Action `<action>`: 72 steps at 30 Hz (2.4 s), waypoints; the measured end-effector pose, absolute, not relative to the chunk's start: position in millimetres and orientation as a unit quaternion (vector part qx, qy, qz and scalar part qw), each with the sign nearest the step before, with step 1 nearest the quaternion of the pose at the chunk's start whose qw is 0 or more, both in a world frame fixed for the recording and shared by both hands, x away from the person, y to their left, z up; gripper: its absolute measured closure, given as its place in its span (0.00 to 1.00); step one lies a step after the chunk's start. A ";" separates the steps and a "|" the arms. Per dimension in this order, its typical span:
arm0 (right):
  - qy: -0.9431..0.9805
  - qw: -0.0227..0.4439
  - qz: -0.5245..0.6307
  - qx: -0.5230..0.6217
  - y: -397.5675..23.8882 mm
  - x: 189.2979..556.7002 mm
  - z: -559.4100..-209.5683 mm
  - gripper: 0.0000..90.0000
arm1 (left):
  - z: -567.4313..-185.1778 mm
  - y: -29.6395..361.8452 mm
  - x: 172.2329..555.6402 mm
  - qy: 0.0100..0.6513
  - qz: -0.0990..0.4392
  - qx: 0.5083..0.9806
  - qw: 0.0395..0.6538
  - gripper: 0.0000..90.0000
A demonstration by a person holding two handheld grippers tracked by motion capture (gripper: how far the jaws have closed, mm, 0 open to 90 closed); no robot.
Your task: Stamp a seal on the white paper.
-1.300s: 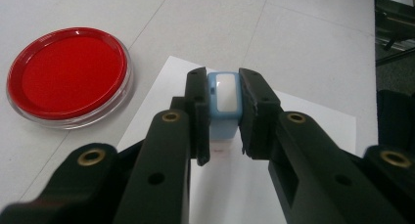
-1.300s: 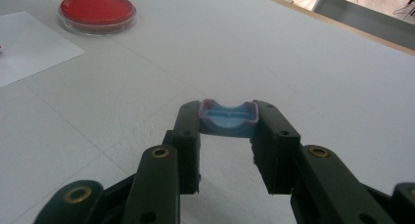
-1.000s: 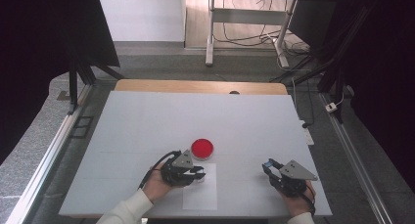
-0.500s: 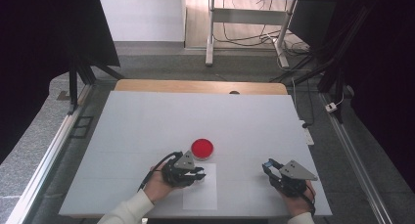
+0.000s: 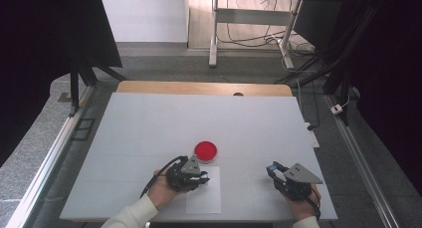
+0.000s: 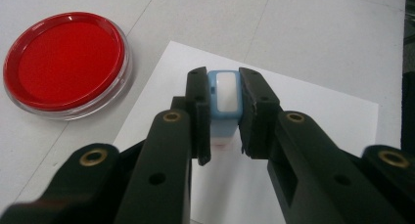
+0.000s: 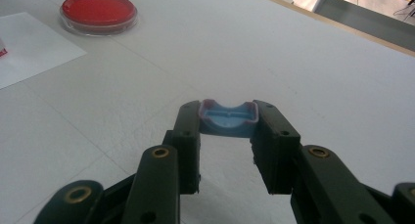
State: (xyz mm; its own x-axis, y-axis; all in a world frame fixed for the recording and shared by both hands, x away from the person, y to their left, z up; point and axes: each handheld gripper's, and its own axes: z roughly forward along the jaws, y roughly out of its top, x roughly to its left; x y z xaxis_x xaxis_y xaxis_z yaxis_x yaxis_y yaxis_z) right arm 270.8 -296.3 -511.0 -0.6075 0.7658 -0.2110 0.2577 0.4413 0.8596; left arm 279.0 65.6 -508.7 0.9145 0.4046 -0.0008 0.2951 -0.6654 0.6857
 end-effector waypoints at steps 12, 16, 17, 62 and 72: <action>0.792 0.303 0.421 0.322 -295.8 270.7 -511.2 0.72 | -507.8 64.2 279.2 0.188 0.078 0.913 0.353 0.84; 0.792 0.303 0.422 0.322 -295.8 270.3 -511.0 0.72 | -508.6 65.4 279.7 0.188 0.075 0.912 0.357 0.85; 0.792 0.304 0.421 0.321 -296.1 270.3 -510.9 0.72 | -508.7 65.7 280.0 0.188 0.074 0.912 0.358 0.85; 0.790 0.305 0.422 0.323 -297.2 270.0 -509.2 0.72 | -492.4 84.1 282.0 0.220 0.065 0.877 0.422 0.84; 0.789 0.304 0.425 0.323 -296.5 270.0 -509.6 0.72 | -481.7 94.7 283.4 0.240 0.055 0.856 0.454 0.84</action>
State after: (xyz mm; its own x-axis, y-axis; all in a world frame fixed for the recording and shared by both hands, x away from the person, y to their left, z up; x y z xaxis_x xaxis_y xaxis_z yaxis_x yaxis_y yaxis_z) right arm 270.0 -296.5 -509.6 -0.6070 0.7677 -0.2054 0.2508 0.4303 0.8672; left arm 283.4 94.7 -481.7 0.8788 0.4610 -0.1232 0.3603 -0.4720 0.8046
